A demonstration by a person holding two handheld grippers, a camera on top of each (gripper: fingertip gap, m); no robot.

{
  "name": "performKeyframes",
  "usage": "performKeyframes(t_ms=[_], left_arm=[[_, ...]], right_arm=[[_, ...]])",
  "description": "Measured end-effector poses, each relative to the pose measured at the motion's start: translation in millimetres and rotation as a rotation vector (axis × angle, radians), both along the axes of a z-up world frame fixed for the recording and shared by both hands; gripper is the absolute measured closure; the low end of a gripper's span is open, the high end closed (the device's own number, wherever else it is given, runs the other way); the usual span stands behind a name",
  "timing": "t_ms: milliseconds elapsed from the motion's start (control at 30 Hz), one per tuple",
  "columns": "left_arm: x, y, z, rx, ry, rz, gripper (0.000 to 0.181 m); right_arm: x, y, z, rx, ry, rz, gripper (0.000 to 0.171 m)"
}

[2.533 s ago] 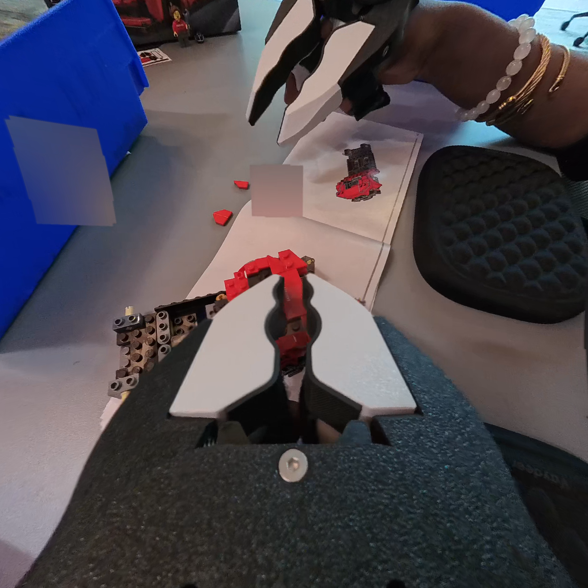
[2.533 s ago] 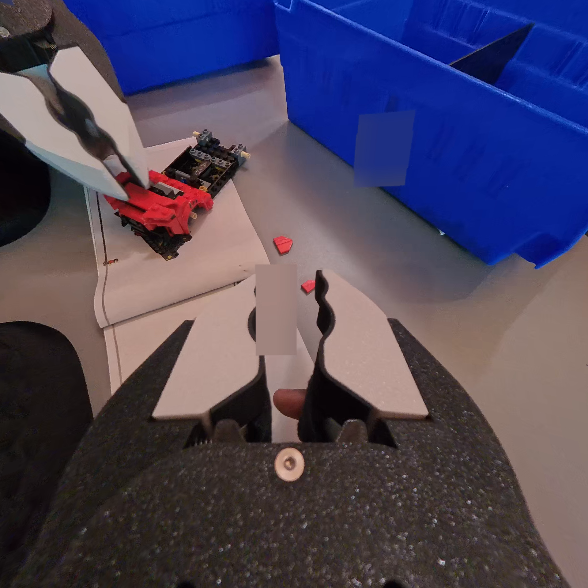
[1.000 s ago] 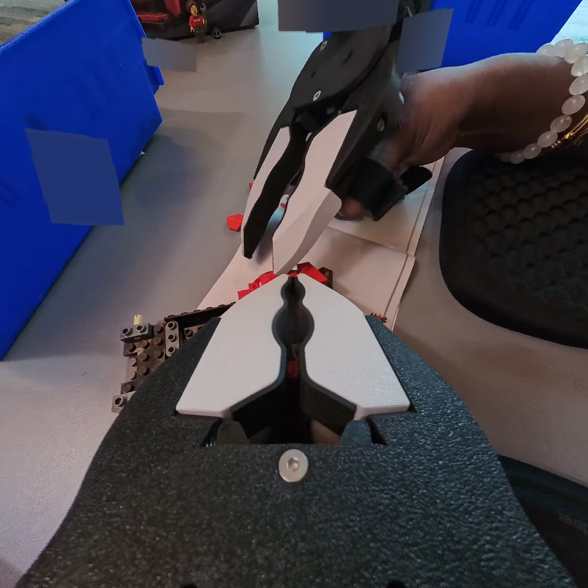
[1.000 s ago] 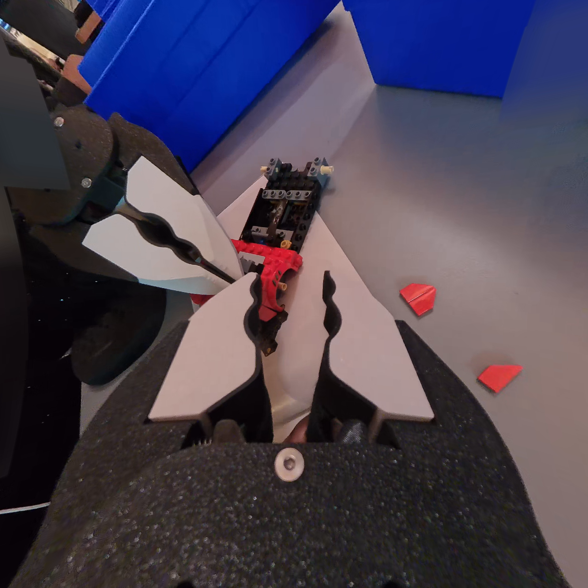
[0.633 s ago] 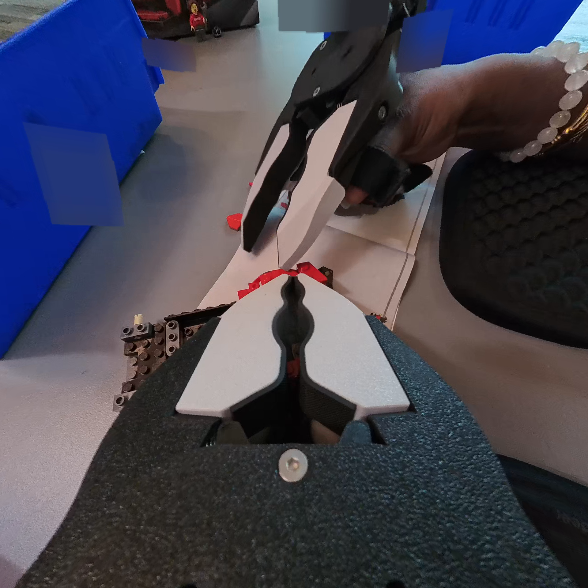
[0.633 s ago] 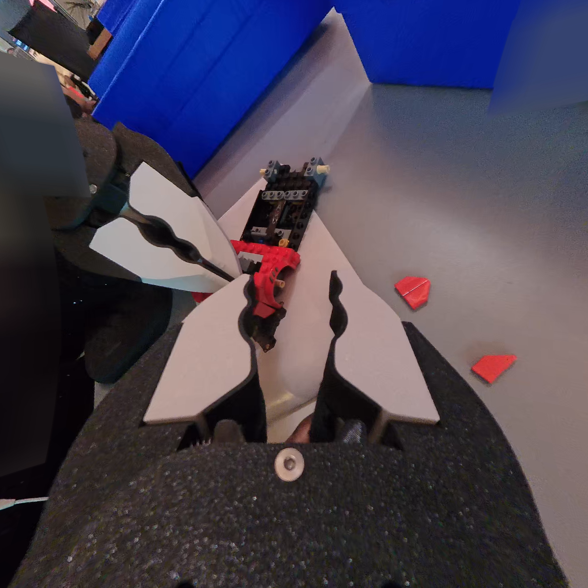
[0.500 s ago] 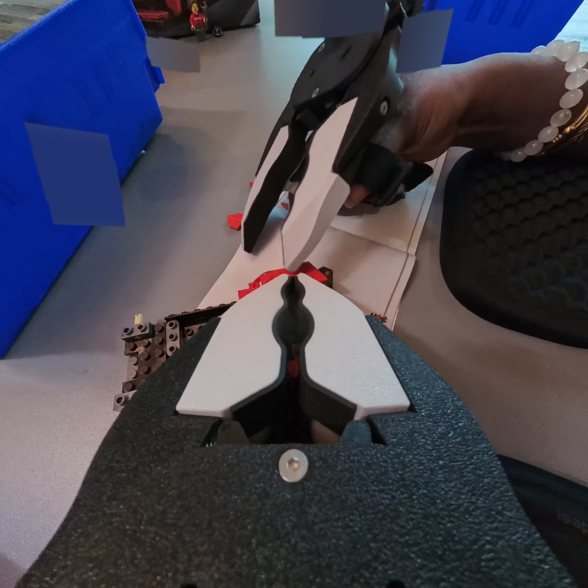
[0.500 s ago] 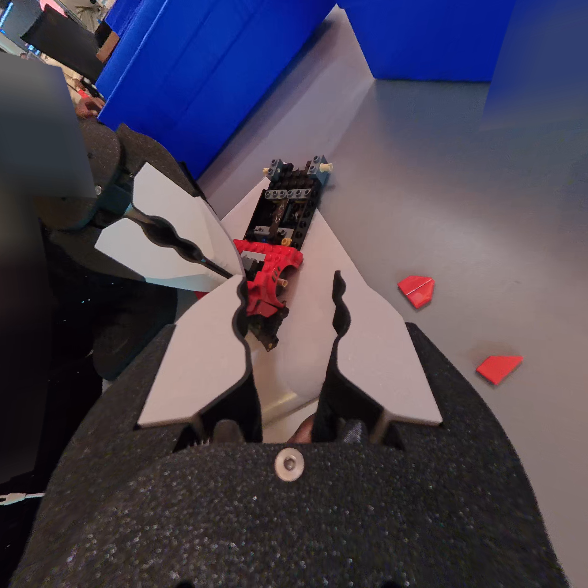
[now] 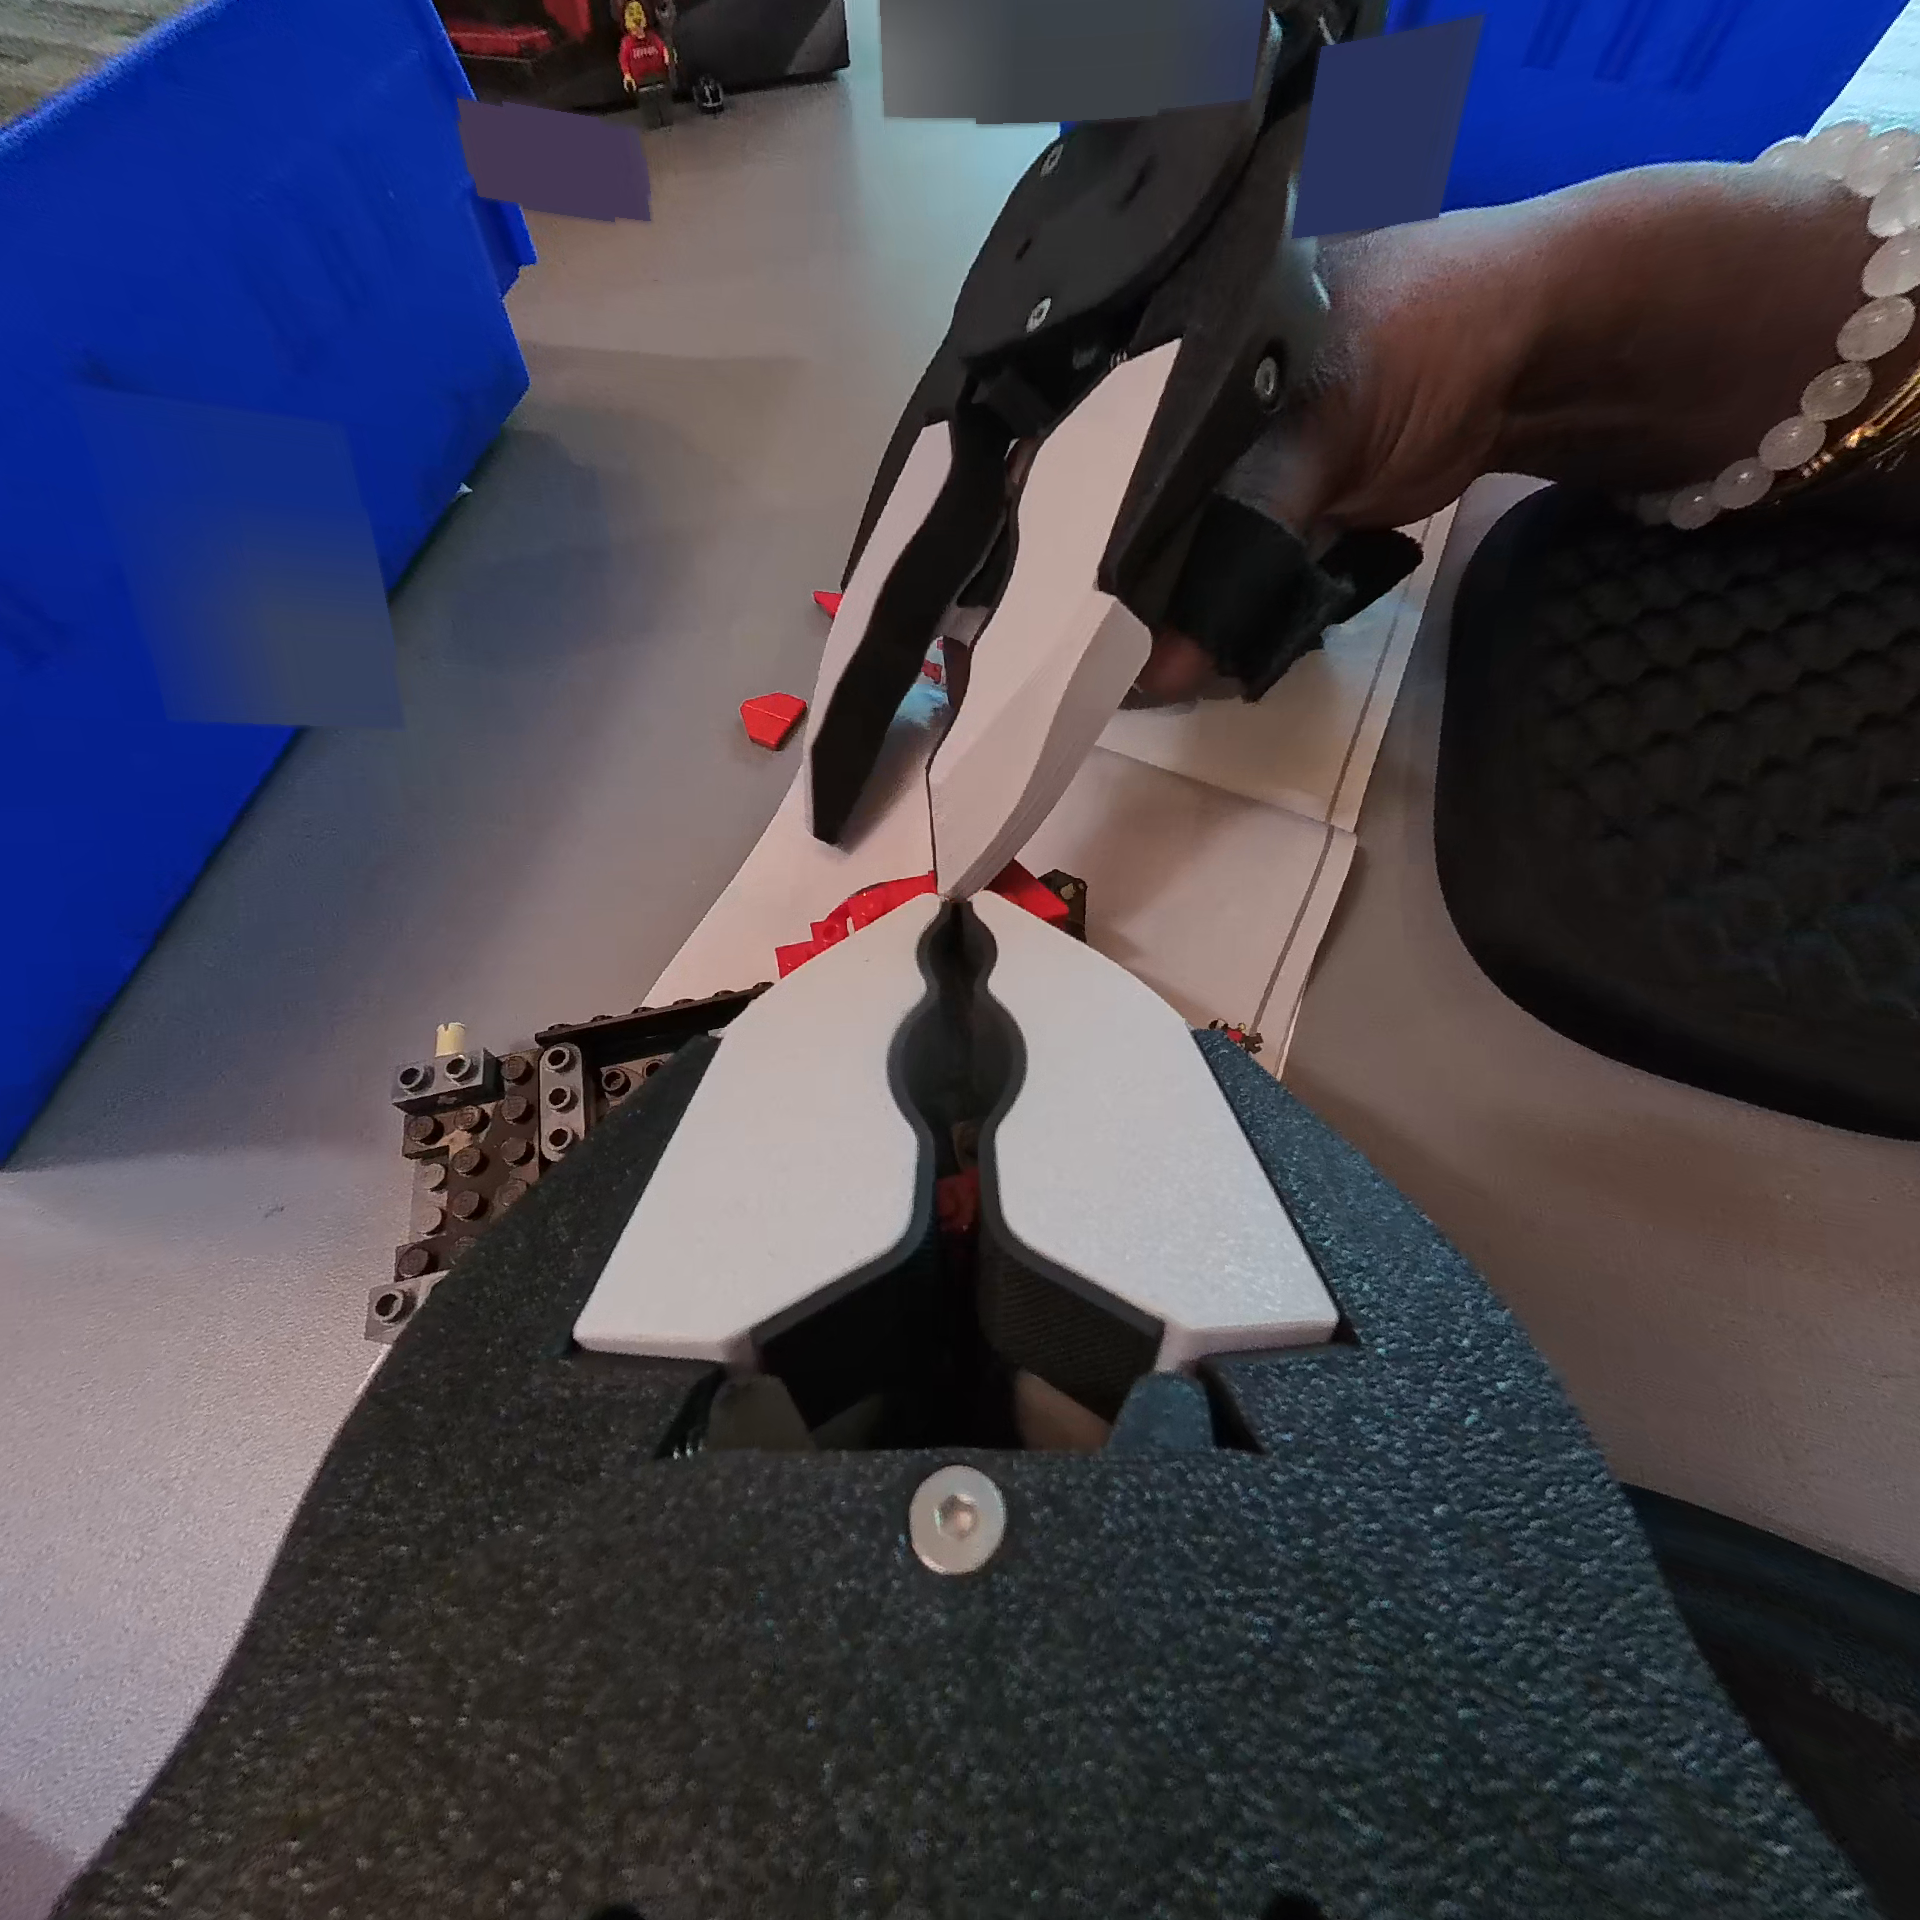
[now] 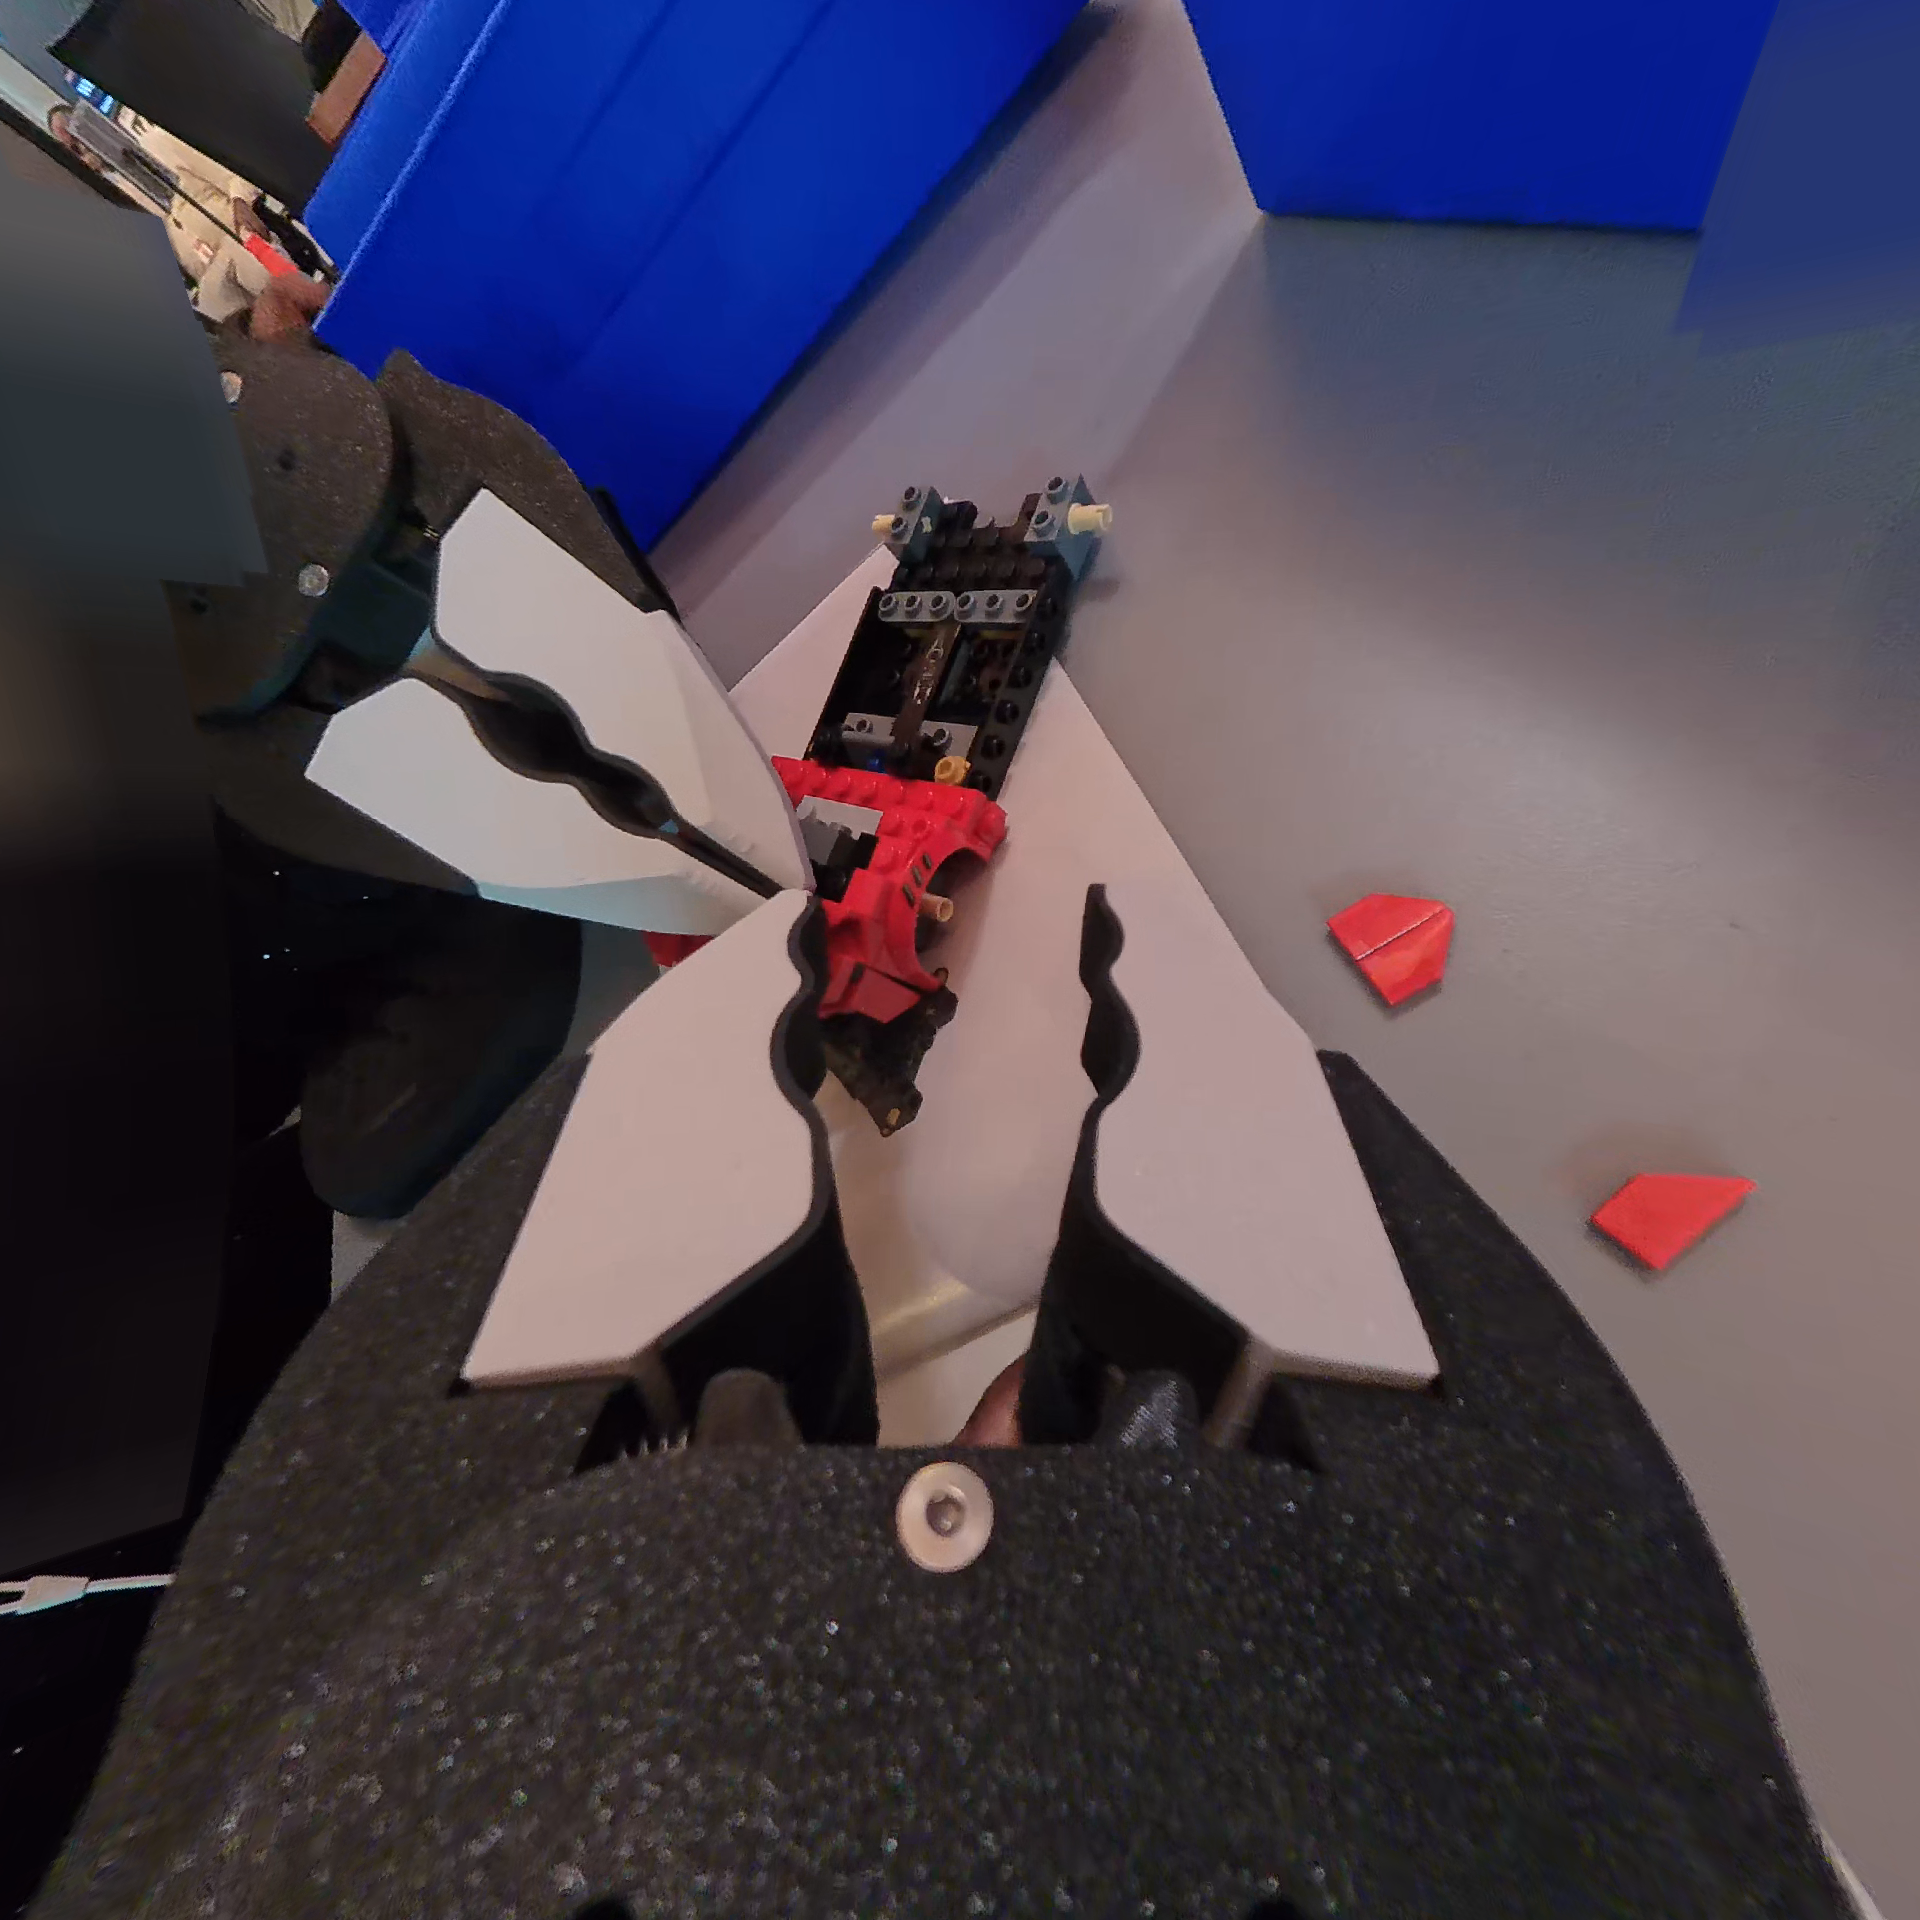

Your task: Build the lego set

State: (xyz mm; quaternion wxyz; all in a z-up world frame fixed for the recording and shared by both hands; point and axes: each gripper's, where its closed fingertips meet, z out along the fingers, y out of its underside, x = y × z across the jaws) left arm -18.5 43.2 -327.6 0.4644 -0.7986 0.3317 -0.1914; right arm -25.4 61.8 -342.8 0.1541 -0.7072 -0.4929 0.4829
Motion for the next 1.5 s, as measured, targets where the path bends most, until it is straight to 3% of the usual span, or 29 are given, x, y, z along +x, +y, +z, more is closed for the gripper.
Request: performKeyframes(t_ms=[233, 300, 400, 500, 567, 733, 900, 1133, 1500], left_arm=[[0, 0, 0, -0.003, -0.005, -0.001, 0.181], [0, 0, 0, -0.005, -0.010, -0.003, 0.181], [0, -1, 1, -0.003, -0.009, -0.001, 0.181], [0, 2, 15, 0.056, -0.046, 0.010, 0.181], [-4, 4, 34, 0.113, -0.109, 0.034, 0.168], [-30, 3, 76, 0.279, -0.241, 0.149, 0.161], [-31, -17, 103, 0.295, -0.299, 0.129, 0.160], [-22, -46, 101, 0.266, -0.237, 0.068, 0.160], [-40, -53, 77, 0.232, -0.198, 0.139, 0.160]], right_arm=[[1, -1, 6, 0.070, 0.032, 0.030, 0.132], [6, 6, 26, 0.071, 0.118, 0.014, 0.128], [31, 51, 51, 0.169, 0.163, -0.125, 0.135], [54, 81, 39, 0.253, 0.047, -0.171, 0.144], [56, 75, 25, 0.251, -0.037, -0.092, 0.147], [60, 91, 10, 0.406, -0.192, -0.014, 0.153], [61, 87, -4, 0.501, -0.241, 0.241, 0.148], [60, 88, -16, 0.510, -0.249, 0.460, 0.146], [58, 82, -20, 0.524, -0.172, 0.480, 0.163]])
